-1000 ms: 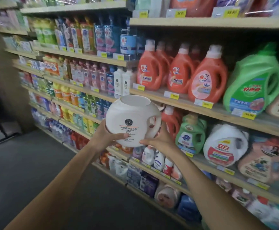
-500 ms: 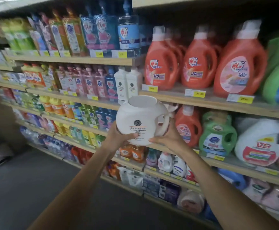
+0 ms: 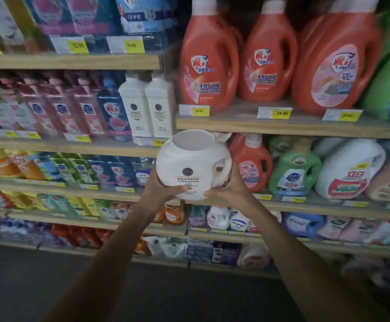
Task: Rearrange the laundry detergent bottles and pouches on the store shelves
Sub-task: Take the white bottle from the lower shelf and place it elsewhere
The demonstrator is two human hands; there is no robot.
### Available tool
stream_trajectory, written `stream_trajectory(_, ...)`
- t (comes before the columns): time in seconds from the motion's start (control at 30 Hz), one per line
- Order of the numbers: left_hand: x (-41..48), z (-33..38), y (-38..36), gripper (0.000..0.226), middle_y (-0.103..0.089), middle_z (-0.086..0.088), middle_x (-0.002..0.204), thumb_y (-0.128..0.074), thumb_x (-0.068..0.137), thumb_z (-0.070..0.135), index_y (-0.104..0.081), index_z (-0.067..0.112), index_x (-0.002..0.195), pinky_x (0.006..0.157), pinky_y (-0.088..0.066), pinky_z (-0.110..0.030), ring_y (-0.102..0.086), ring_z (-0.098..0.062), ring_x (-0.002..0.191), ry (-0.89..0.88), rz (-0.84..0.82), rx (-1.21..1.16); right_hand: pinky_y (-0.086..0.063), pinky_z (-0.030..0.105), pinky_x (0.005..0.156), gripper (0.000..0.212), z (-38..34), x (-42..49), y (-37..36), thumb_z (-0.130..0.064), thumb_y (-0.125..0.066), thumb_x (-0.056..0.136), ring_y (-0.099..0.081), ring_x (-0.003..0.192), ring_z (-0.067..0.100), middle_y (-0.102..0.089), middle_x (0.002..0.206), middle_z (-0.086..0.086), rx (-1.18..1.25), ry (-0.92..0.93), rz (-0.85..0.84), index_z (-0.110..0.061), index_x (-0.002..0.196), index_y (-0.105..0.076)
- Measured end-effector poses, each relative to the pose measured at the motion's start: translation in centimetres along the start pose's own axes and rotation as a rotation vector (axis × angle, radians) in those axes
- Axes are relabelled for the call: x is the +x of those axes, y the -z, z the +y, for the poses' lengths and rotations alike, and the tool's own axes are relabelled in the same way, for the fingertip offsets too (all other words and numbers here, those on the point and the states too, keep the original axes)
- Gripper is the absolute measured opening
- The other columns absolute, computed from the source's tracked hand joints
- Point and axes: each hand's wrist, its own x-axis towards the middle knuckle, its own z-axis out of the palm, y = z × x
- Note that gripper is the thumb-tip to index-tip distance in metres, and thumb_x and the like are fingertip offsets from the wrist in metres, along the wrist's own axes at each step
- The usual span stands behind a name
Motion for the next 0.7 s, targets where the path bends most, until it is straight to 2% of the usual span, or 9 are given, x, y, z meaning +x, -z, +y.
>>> stream_trajectory(0.07,1.9,-1.4,0.1,0.068,-0.077,0.022,0.102,-0.085,0.069,-0.005,-0.068,0.053,0.098,0.065,-0.06,-0.018,-0.073,0.003,0.094,0.012,-0.036,0.008,-0.058,0.033,0.095,0.112,1.1,0.9,0.2,-0.001,-0.096,0.059,-0.056,0.128,0.019,-0.053,0.14,0.005,0.002,-0.037,0.02,-0.018,0.147,-0.03)
stream_trajectory(0.17,4.7,-3.8,-0.3,0.068,-0.077,0.016,0.108,-0.088,0.067,-0.001,-0.065,0.046,0.109,0.071,-0.061,-0.021,-0.072,-0.005,0.103,0.026,-0.054,0.025,-0.058,0.02,0.085,0.109,3.2,2.2,0.7,-0.001,-0.096,0.06,-0.056,0.122,0.007,-0.055,0.137,-0.002,0.004,-0.085,0.065,-0.022,0.145,-0.031)
stream_trajectory(0.23,6.5,-5.6,-0.9,0.075,-0.074,0.014,0.114,-0.09,0.065,0.0,-0.058,0.035,0.124,0.076,-0.062,-0.024,-0.069,-0.006,0.109,0.032,-0.062,0.043,-0.058,0.019,0.083,0.109,4.8,3.1,1.1,0.003,-0.094,0.061,-0.056,0.117,0.001,-0.055,0.135,-0.005,0.018,-0.122,0.085,-0.021,0.146,-0.03)
stream_trajectory(0.27,7.4,-6.3,-1.2,0.082,-0.072,0.011,0.119,-0.091,0.064,0.0,-0.053,0.028,0.131,0.082,-0.062,-0.029,-0.067,-0.007,0.113,0.037,-0.07,0.048,-0.059,0.023,0.085,0.11,5.6,3.5,1.3,0.006,-0.093,0.062,-0.056,0.116,0.0,-0.055,0.134,-0.008,0.027,-0.134,0.093,-0.021,0.147,-0.028)
stream_trajectory(0.33,9.0,-7.3,-1.8,0.094,-0.064,-0.005,0.134,-0.092,0.062,0.0,-0.044,0.015,0.142,0.097,-0.058,-0.046,-0.061,-0.021,0.125,0.045,-0.101,0.066,-0.06,0.035,0.093,0.112,6.9,4.1,1.7,0.009,-0.091,0.063,-0.056,0.116,0.002,-0.054,0.133,-0.013,0.024,-0.152,0.113,-0.021,0.15,-0.026)
stream_trajectory(0.43,11.3,-8.5,-2.3,0.1,-0.058,-0.015,0.139,-0.093,0.06,0.004,-0.04,0.008,0.145,0.102,-0.052,-0.057,-0.056,-0.031,0.13,0.039,-0.15,0.069,-0.059,0.042,0.096,0.105,8.4,5.0,2.2,0.01,-0.09,0.064,-0.058,0.123,0.015,-0.057,0.135,-0.006,0.037,-0.139,0.148,-0.021,0.146,-0.031)
stream_trajectory(0.53,13.1,-8.9,-2.7,0.094,-0.06,-0.013,0.137,-0.091,0.062,-0.002,-0.042,0.009,0.142,0.101,-0.054,-0.054,-0.058,-0.028,0.128,0.019,-0.155,0.063,-0.058,0.031,0.095,0.103,8.9,6.3,2.6,0.007,-0.092,0.064,-0.058,0.122,0.008,-0.058,0.137,-0.002,0.028,-0.125,0.181,-0.022,0.144,-0.034)
stream_trajectory(0.63,14.4,-9.1,-2.8,0.09,-0.062,-0.015,0.135,-0.086,0.064,-0.013,-0.043,0.007,0.141,0.096,-0.058,-0.047,-0.06,-0.029,0.126,0.003,-0.145,0.022,-0.056,0.013,0.084,0.105,8.8,7.8,2.9,0.002,-0.094,0.062,-0.057,0.117,-0.003,-0.058,0.134,-0.011,-0.009,-0.115,0.185,-0.027,0.144,-0.034)
stream_trajectory(0.7,15.2,-9.1,-2.7,0.091,-0.062,-0.015,0.135,-0.086,0.064,-0.013,-0.043,0.006,0.141,0.095,-0.059,-0.043,-0.06,-0.028,0.126,0.0,-0.133,0.014,-0.055,0.011,0.081,0.104,8.8,8.8,3.0,0.002,-0.094,0.063,-0.055,0.119,-0.001,-0.057,0.134,-0.012,-0.034,-0.112,0.175,-0.025,0.144,-0.034)
